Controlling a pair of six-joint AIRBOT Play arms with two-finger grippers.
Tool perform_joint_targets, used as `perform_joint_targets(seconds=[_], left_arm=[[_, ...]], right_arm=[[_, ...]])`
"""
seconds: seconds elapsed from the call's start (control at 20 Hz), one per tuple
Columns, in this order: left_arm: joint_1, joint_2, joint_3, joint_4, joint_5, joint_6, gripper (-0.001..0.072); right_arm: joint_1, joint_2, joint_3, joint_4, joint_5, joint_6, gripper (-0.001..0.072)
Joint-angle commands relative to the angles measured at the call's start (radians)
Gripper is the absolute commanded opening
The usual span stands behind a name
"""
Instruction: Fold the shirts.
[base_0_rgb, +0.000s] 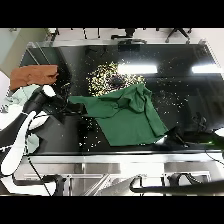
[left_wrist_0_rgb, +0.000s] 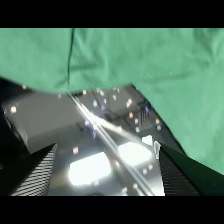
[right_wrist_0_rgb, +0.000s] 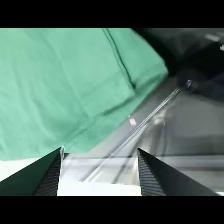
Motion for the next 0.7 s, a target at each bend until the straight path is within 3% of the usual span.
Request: perform_joint_targets(seconds=[0.0, 0.35, 0.55, 0.65], left_arm=[[-0.010, -0.006, -0.045, 0.002, 0.132, -0.002, 0.0700], [-0.022, -0.154, 0.054, 0.003, 0.111, -0.002, 0.0700], [-0.022, -0.240, 0.149, 0.005, 0.104, -0.028, 0.0693], [-0.021, -0.294, 0.206, 0.005, 0.049, -0.034, 0.0334]], right_arm=[[-0.003, -0.051, -0.064, 0.095, -0.069, -0.056, 0.0523], [-0.003, -0.288, -0.064, 0.351, -0.137, -0.283, 0.0520], [-0.003, -0.379, -0.061, 0.483, -0.151, -0.420, 0.0421], [-0.003, -0.396, -0.059, 0.598, -0.145, -0.525, 0.0104]])
